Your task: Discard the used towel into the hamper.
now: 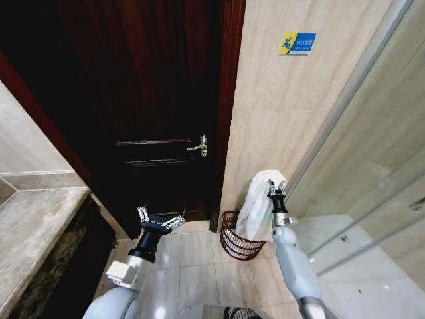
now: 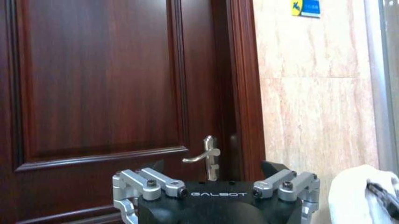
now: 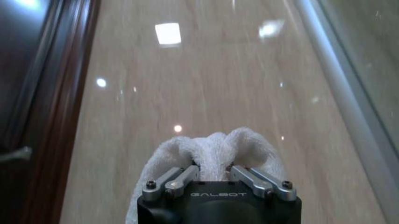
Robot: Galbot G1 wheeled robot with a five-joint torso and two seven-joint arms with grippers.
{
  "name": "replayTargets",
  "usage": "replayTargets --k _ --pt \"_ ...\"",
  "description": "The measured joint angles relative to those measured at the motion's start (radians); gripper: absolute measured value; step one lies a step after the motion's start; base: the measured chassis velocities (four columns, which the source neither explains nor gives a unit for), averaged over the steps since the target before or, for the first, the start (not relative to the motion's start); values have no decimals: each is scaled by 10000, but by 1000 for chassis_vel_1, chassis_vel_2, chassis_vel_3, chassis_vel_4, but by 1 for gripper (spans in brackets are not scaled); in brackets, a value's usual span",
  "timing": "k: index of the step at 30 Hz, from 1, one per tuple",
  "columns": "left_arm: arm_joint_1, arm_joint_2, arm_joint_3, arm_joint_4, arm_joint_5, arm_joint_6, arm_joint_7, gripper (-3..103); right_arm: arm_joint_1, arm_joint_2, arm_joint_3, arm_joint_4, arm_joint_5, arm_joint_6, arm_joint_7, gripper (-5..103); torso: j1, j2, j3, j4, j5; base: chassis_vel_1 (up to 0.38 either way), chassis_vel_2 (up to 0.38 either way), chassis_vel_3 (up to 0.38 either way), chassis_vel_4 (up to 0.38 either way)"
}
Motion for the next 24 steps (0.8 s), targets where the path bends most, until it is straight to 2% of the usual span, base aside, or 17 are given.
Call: replayTargets --k 6,17,20,24 --pt "0 0 0 0 0 0 0 100 228 16 110 -1262 215 18 -636 11 -5 -1 -1 0 -2 -25 11 21 -17" --pt "0 0 0 0 0 0 0 100 322 180 128 -2519 332 18 -1207 11 -9 2 -3 0 -2 0 0 0 0" --pt "0 0 0 0 0 0 0 100 330 180 107 -3119 313 18 -1712 11 -7 2 -3 -1 -2 0 0 0 0" --pt "0 0 0 0 0 0 0 100 416 209 120 -3765 308 17 -1997 11 -8 2 -3 -1 -2 0 0 0 0"
